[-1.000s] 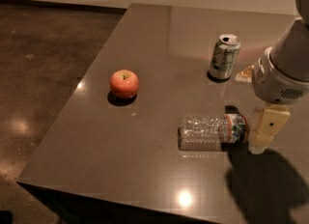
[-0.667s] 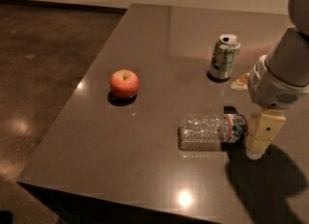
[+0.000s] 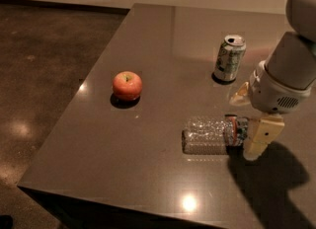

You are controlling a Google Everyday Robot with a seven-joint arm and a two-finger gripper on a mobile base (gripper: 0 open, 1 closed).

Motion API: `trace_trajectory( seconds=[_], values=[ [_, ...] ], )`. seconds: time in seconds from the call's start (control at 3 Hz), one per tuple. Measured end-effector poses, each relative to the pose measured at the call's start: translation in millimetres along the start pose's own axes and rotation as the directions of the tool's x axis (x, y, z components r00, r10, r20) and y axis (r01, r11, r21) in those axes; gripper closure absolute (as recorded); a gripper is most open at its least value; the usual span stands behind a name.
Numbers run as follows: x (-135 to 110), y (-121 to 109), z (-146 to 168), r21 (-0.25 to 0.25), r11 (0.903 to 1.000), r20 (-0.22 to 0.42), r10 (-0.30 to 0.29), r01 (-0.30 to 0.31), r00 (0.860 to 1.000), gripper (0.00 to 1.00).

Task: Move water bottle near 7up can

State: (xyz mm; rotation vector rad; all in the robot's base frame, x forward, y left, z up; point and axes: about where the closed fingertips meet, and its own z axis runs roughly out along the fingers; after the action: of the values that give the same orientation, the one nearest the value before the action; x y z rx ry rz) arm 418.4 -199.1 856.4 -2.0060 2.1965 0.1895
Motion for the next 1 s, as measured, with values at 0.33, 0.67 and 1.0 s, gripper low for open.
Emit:
trace_trajectory(
  seconds=[0.33, 0.67, 1.0],
  values=[
    [1.4, -4.0, -2.6, -0.026, 0.9991, 0.003, 0.033, -0.033, 0.999, 0.43],
    [8.0, -20.6, -17.6, -0.003, 0.9963, -0.021, 0.086, -0.086, 0.996, 0.66],
    [16.6, -38.2, -33.3, 0.035, 0.9911, -0.035, 0.129, -0.128, 0.991, 0.89]
  ],
)
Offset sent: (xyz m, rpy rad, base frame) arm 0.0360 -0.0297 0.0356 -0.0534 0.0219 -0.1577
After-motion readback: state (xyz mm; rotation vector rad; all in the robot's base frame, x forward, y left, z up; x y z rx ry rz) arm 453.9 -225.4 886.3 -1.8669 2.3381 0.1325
